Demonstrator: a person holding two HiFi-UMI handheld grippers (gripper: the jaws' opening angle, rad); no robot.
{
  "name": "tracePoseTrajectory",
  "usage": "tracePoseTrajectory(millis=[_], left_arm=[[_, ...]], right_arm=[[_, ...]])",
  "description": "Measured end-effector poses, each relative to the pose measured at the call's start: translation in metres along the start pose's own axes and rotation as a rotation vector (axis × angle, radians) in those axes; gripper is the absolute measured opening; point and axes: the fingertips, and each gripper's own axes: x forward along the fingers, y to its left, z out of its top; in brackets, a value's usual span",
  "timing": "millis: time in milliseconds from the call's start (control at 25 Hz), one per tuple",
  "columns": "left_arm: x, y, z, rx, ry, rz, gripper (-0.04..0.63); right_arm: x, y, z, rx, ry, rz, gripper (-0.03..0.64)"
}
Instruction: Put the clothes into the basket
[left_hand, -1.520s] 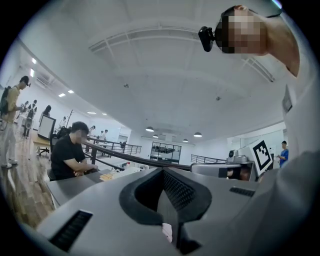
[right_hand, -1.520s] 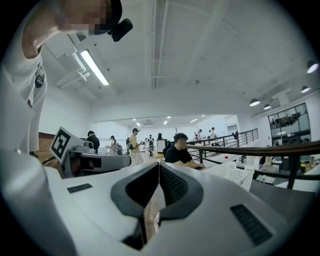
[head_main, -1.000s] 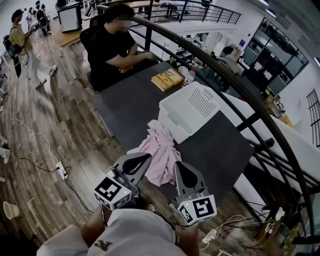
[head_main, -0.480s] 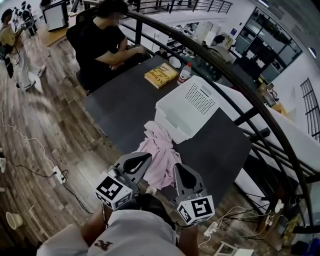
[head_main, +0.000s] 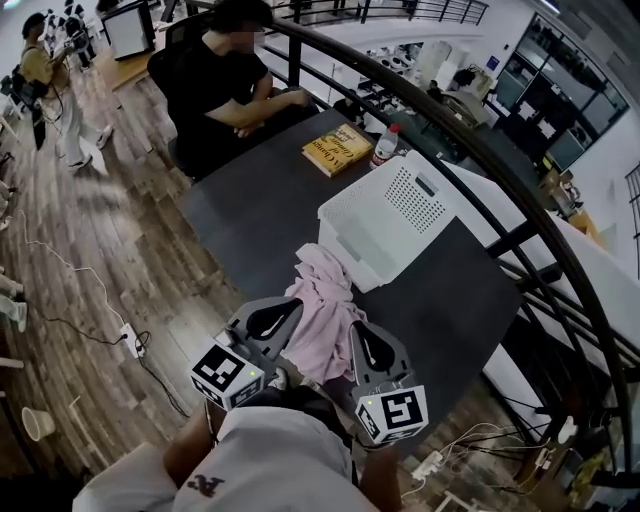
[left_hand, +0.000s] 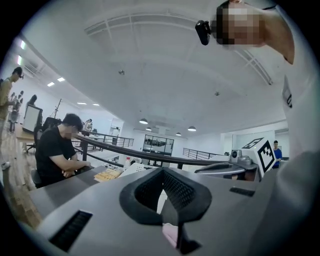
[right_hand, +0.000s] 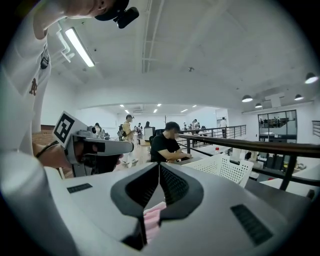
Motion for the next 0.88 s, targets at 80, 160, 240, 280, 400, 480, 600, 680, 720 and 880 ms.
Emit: tracePoseTrajectory(millis=[80,160,240,280,400,480,600,680,720,880], left_arm=[[0.005,-0.002,-0.004,-0.001,0.010,0.012,-0.008],[0.008,-0.003,-0.007,0.000,0.019,0.024,-0.008],[0.011,-0.004,-0.011,0.002,0.027,0.034,-0.006],[0.012,-0.003,-0.013,0.003,0.030,0.039,-0.008],[0.017,0.000,-0.023,0.013,0.049,0.045,-0.008],[0.023,0.002,-0.031,0.026,0.070,0.035,-0.008],[0.036,0.009,-0.041,0.047,0.097,0.004,-0.006],[0.044,0.014,-0.048,0.044,0.114,-0.019,-0.008],[0.047,0.016,-0.052,0.039,0.123,-0.029,-0.008],[0.058,0.026,-0.070,0.037,0.170,-0.062,-0.006]], right_arm=[[-0.001,-0.006,-0.001,-0.011,-0.006,0.011,0.021],[-0.001,-0.011,-0.005,-0.021,0.003,0.017,0.021],[0.000,-0.015,-0.011,-0.033,0.024,0.017,0.021],[0.001,-0.017,-0.016,-0.038,0.035,0.017,0.021],[0.007,-0.023,-0.032,-0.038,0.070,0.005,0.023],[0.011,-0.028,-0.042,-0.037,0.096,-0.010,0.023],[0.020,-0.035,-0.056,-0.045,0.140,-0.034,0.033],[0.028,-0.039,-0.068,-0.049,0.180,-0.048,0.056],[0.032,-0.041,-0.075,-0.050,0.204,-0.053,0.078],[0.043,-0.044,-0.099,-0.035,0.287,-0.059,0.107]])
